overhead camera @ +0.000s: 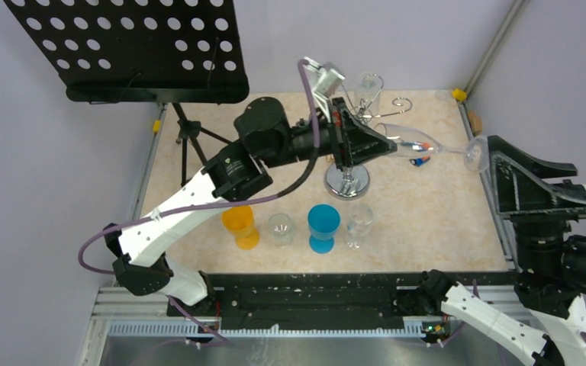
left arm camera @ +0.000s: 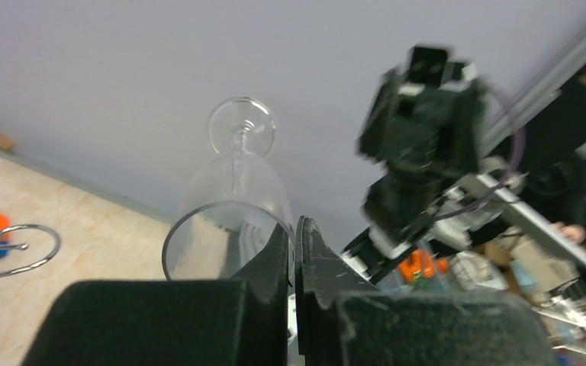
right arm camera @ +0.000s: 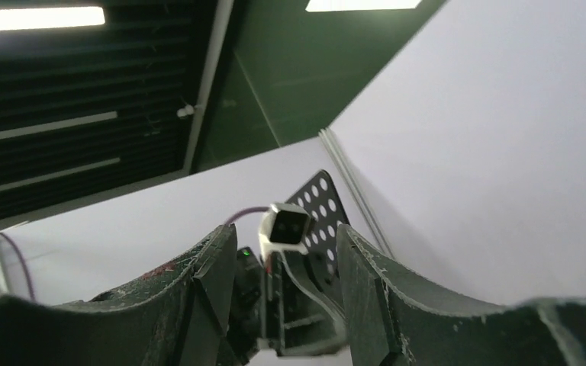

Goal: Take the wine glass off the wine glass rack

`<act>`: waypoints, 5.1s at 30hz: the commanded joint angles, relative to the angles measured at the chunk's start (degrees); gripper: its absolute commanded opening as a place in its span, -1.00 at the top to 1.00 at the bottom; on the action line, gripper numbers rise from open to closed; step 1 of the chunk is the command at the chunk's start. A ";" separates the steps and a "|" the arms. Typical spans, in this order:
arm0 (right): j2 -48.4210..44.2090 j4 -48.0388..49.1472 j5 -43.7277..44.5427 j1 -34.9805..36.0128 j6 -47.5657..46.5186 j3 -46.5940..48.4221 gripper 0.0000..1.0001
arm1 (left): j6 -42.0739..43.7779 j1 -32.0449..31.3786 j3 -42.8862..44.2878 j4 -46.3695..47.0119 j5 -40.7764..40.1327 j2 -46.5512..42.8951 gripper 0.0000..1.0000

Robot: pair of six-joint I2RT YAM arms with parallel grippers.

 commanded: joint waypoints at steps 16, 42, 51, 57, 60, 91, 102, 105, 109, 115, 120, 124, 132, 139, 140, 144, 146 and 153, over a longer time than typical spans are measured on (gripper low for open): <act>-3.67 0.93 -1.95 0.17 -10.43 5.67 -0.02 | 32.50 -13.63 21.91 -43.54 -19.50 22.68 1.00; -6.24 -3.70 2.88 0.21 -10.72 4.65 -0.01 | 41.59 -16.69 29.64 -55.67 -20.63 37.55 1.00; -6.25 -3.80 2.99 0.21 -9.73 4.38 -0.01 | 39.83 -16.69 29.85 -54.85 -19.97 38.81 0.96; -6.47 -3.80 2.97 0.17 -9.05 4.24 -0.01 | 39.47 -16.69 30.47 -53.92 -20.88 38.64 0.65; -6.67 -3.72 3.00 0.18 -8.74 4.10 -0.01 | 39.17 -16.69 31.09 -53.53 -20.66 38.46 0.54; -5.57 -7.21 6.70 0.18 -8.13 4.90 -0.02 | 32.17 -14.23 29.58 -42.88 -15.51 28.29 -0.05; 16.54 -39.82 16.81 0.19 -11.78 28.06 -0.05 | 28.49 -7.77 19.25 -37.51 -20.14 14.66 -0.63; 26.32 -47.04 18.61 0.15 -13.91 36.65 -0.16 | 27.70 -5.58 17.02 -36.70 -21.97 10.82 -0.69; 39.22 -54.22 19.89 0.16 -17.29 47.26 -0.18 | 26.46 -2.48 13.44 -34.89 -25.82 5.78 -0.72; 53.54 -62.54 7.94 -7.61 -13.99 59.41 -0.15 | 22.97 4.58 8.55 -34.99 -26.79 -0.11 -0.72; 59.70 -59.00 -16.07 -25.92 -3.57 58.11 -0.07 | 20.19 9.59 4.07 -34.88 -25.29 -3.87 -0.72; 60.70 -50.59 -20.43 -30.38 3.17 52.45 -0.05 | 20.36 11.21 2.02 -35.06 -24.82 -5.80 -0.72; 64.14 -46.71 -16.34 -32.37 11.73 47.70 0.22 | 21.25 13.08 -1.57 -35.05 -24.63 -8.69 -0.72; 66.94 -48.93 -9.22 -32.29 15.84 46.35 0.36 | 21.48 14.06 -2.81 -34.86 -23.91 -9.46 -0.72; 67.06 -48.69 -8.57 -32.35 16.15 45.88 0.35 | 21.48 14.19 -2.99 -34.80 -23.75 -9.45 -0.72; 67.92 -47.79 -8.15 -32.27 16.84 45.26 0.33 | 21.57 14.67 -3.31 -34.79 -23.28 -9.49 -0.72; 68.24 -46.35 -8.50 -32.31 17.55 44.52 0.33 | 21.57 14.98 -3.41 -34.70 -22.98 -9.45 -0.72; 70.14 -42.28 -10.17 -32.32 20.49 42.87 0.41 | 21.42 15.54 -3.90 -34.75 -22.91 -9.75 -0.72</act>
